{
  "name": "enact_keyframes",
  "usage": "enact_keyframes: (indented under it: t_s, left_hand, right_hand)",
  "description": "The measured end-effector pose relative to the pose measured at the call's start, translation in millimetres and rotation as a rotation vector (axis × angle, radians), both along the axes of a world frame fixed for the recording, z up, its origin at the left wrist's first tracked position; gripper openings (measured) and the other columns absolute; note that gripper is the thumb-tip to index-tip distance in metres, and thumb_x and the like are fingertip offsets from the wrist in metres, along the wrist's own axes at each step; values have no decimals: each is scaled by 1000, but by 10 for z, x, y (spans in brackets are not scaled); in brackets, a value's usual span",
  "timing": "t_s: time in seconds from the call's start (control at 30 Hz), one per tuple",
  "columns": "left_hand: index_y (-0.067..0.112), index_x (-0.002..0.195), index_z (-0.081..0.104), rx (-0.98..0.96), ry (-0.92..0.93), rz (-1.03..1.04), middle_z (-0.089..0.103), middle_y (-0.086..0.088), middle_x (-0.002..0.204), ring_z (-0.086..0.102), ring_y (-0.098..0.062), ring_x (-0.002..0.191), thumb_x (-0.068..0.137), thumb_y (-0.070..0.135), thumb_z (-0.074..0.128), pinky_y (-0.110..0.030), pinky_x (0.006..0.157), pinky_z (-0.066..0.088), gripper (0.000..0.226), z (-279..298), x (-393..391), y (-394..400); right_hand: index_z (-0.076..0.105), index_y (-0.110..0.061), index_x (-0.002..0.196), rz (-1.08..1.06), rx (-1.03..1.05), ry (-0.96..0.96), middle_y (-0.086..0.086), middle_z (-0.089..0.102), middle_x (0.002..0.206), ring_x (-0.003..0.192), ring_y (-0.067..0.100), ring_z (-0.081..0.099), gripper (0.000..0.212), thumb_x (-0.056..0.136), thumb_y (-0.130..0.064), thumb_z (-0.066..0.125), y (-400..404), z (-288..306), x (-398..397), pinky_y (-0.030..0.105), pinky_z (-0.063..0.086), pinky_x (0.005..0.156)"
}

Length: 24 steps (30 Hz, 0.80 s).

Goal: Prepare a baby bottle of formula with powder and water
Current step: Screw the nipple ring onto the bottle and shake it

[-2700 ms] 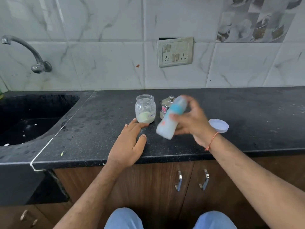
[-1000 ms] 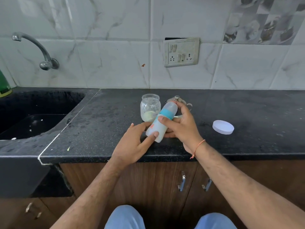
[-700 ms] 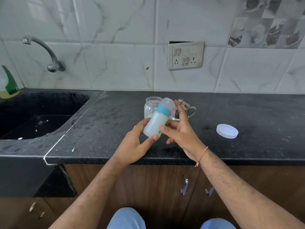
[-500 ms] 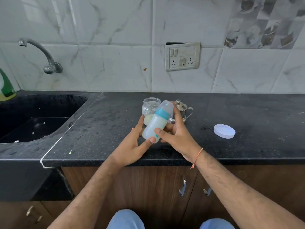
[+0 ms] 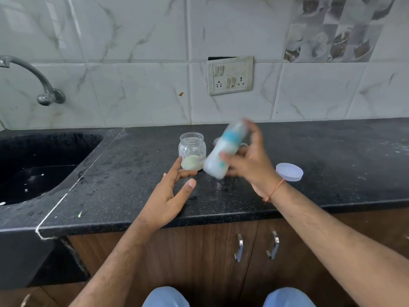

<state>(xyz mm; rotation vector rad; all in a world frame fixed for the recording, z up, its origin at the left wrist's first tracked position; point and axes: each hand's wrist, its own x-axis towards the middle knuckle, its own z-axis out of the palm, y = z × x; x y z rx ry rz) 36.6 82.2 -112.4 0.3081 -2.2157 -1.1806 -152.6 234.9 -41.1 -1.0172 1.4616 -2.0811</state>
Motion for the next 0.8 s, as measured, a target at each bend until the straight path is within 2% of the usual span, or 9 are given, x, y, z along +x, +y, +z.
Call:
enact_keyframes:
  t_s: [0.07, 0.17, 0.27, 0.37, 0.5, 0.6, 0.67, 0.73, 0.8]
  left_hand:
    - [22, 173, 27, -20, -3, 13, 57, 46, 143, 42, 23, 142, 99, 68, 50, -56, 136, 18, 90, 10, 6, 0]
    - [34, 173, 20, -41, -14, 38, 63, 34, 144, 60, 6, 131, 96, 67, 57, -56, 136, 20, 91, -6, 23, 39]
    - [41, 170, 19, -74, -23, 14, 63, 34, 144, 45, 9, 149, 91, 59, 67, -61, 135, 19, 94, 10, 57, 66]
    - [38, 171, 21, -72, -46, 20, 63, 34, 144, 45, 6, 150, 91, 54, 69, -65, 132, 22, 95, 23, 45, 65]
    - [41, 170, 22, -96, -21, 20, 63, 32, 145, 46, 4, 150, 91, 56, 67, -66, 134, 18, 93, 10, 68, 77]
    - [38, 171, 23, -95, -34, 36, 63, 32, 145, 48, -9, 153, 91, 55, 69, -69, 132, 19, 94, 30, 57, 105]
    - [42, 171, 21, -96, -29, 33, 63, 31, 146, 45, -3, 153, 91, 57, 68, -61, 135, 20, 93, 21, 85, 124]
    - [45, 170, 21, -111, -51, 25, 62, 33, 145, 61, -1, 130, 92, 57, 70, -58, 127, 36, 93, 27, 74, 112]
    - [48, 169, 22, -118, -51, 57, 62, 36, 143, 62, 2, 89, 92, 53, 72, -49, 99, 53, 91, 15, 57, 115]
  right_hand:
    - [36, -44, 148, 20, 35, 35, 17, 65, 134, 118, 44, 70, 89, 87, 2, 82, 21, 2, 6, 63, 64, 75]
    - [31, -40, 149, -119, -120, -190, 9, 67, 129, 114, 37, 73, 82, 93, -2, 78, 58, -7, -66, 51, 65, 69]
    - [38, -44, 145, 40, 93, 75, 16, 63, 138, 114, 40, 72, 88, 84, -5, 87, 68, -68, 25, 61, 65, 70]
    - [35, -39, 147, -77, -57, -137, 11, 69, 129, 112, 39, 74, 82, 89, -2, 81, 82, -72, -27, 60, 65, 72]
    - [40, -46, 143, 27, 103, 101, 14, 61, 140, 115, 38, 72, 87, 82, -7, 88, 46, -74, 58, 61, 65, 72]
    - [38, -44, 139, -101, -39, -89, 17, 66, 134, 112, 37, 74, 77, 89, -4, 82, 26, -97, 4, 57, 66, 72]
    - [38, -46, 140, -43, 40, 33, 17, 64, 137, 110, 34, 75, 82, 85, -6, 85, 21, -84, 46, 57, 66, 75]
    - [41, -47, 140, -3, 104, 55, 15, 65, 135, 108, 31, 76, 84, 83, -7, 87, 16, -143, 50, 57, 66, 76]
    - [38, -42, 141, -123, -7, -64, 12, 70, 127, 109, 31, 76, 77, 90, -4, 81, 35, -179, -11, 55, 66, 73]
